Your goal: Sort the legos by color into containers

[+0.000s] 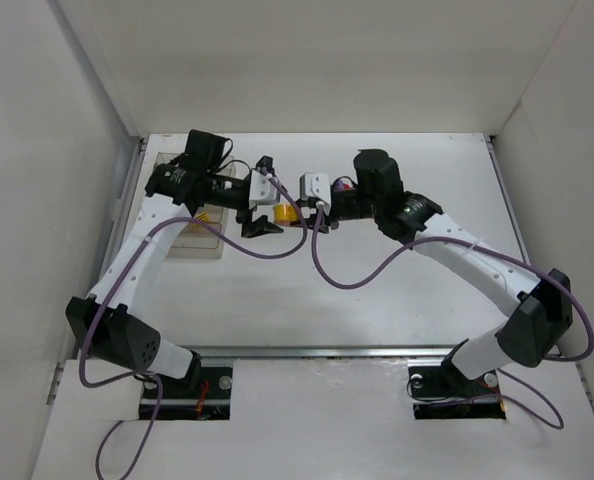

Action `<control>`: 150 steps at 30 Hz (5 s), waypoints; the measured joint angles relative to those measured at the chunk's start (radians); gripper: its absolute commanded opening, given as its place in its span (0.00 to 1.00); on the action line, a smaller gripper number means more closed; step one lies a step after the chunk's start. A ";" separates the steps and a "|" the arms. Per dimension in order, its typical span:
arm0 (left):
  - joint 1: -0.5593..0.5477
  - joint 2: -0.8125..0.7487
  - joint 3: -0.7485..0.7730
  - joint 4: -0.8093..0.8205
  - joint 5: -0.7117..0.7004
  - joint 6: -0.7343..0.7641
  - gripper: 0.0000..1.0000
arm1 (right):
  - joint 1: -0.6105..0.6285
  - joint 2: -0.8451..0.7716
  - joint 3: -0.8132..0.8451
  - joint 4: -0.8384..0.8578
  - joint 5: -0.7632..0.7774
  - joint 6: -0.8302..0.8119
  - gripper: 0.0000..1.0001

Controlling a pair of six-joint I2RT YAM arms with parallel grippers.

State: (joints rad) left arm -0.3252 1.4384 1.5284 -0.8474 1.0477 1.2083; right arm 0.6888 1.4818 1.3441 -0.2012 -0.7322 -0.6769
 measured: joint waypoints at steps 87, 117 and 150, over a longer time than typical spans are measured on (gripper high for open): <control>0.474 0.156 -0.212 0.591 -0.959 -0.868 1.00 | -0.205 0.260 0.224 0.351 0.992 0.306 1.00; 0.180 -0.026 -0.399 0.864 -0.751 -0.736 1.00 | -0.623 0.487 0.239 -0.325 0.755 1.212 0.66; 0.179 0.005 -0.410 0.949 -0.874 -0.787 1.00 | -0.595 0.537 0.157 -0.402 0.905 1.323 0.46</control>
State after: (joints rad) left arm -0.1467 1.4429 1.1183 0.1013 0.1741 0.4213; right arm 0.0937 2.0186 1.5013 -0.6033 0.1726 0.6464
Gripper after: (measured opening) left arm 0.997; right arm 0.459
